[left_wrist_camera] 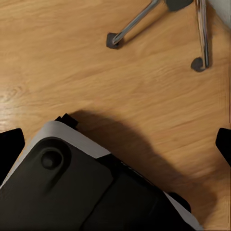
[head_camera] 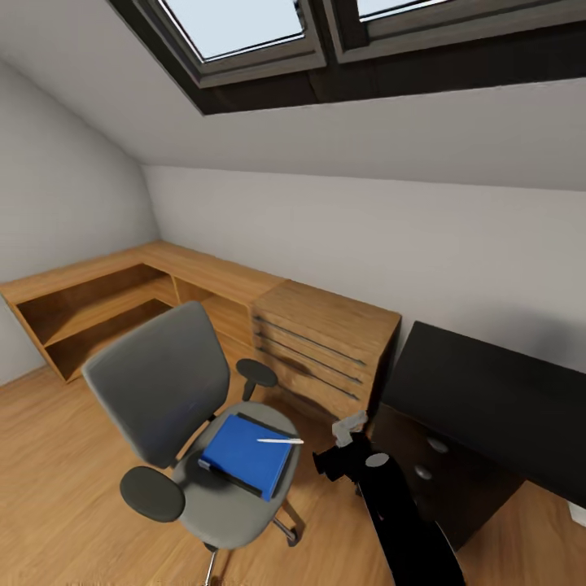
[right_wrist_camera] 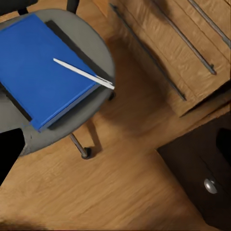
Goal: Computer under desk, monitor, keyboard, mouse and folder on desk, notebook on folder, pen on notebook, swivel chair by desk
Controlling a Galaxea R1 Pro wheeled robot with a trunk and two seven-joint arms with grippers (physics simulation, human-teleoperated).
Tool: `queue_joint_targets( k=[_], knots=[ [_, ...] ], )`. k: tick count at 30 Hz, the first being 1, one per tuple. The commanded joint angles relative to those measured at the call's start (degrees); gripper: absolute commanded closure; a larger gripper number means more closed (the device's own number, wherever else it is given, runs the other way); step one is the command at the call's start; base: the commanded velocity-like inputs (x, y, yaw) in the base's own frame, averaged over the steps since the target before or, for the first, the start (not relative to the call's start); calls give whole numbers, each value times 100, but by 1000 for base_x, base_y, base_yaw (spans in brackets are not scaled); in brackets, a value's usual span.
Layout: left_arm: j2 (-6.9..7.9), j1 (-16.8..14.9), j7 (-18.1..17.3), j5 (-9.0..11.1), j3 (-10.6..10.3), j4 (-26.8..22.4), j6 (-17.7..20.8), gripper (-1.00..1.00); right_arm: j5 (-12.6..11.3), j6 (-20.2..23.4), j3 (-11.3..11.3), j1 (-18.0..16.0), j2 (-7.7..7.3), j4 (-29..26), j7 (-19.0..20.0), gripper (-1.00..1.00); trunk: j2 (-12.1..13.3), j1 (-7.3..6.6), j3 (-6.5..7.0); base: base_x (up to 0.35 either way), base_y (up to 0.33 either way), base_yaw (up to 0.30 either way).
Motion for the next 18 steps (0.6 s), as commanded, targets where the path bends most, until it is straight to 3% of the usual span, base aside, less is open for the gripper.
queue_joint_targets(
  k=[1, 2, 7, 11, 18],
  knots=[
    [26, 4, -112, 63, 14, 52, 8, -100, 57, 16, -6, -89, 2, 126, 174, -100, -6, 1, -6, 0, 0, 277],
    [82, 16, -731, 284, 242, 265, 15, -100, 50, -14, -20, -402, 2, 574, 597, -100, -6, 1, -6, 0, 0, 277],
    [108, 22, -1186, 487, 584, 676, -31, -100, 43, -37, -24, -650, 2, 1014, 858, -100, -6, 1, -6, 0, 0, 277],
    [109, 13, -1220, 488, 688, 809, -108, -100, 41, -62, -24, -717, 2, 1190, 917, -100, -6, 1, -6, 0, 0, 277],
    [105, -5, -1330, 567, 948, 899, -283, -100, 13, -459, -30, -844, -165, 1471, 1317, -100, -6, 1, -6, 0, 0, 277]
  ],
)
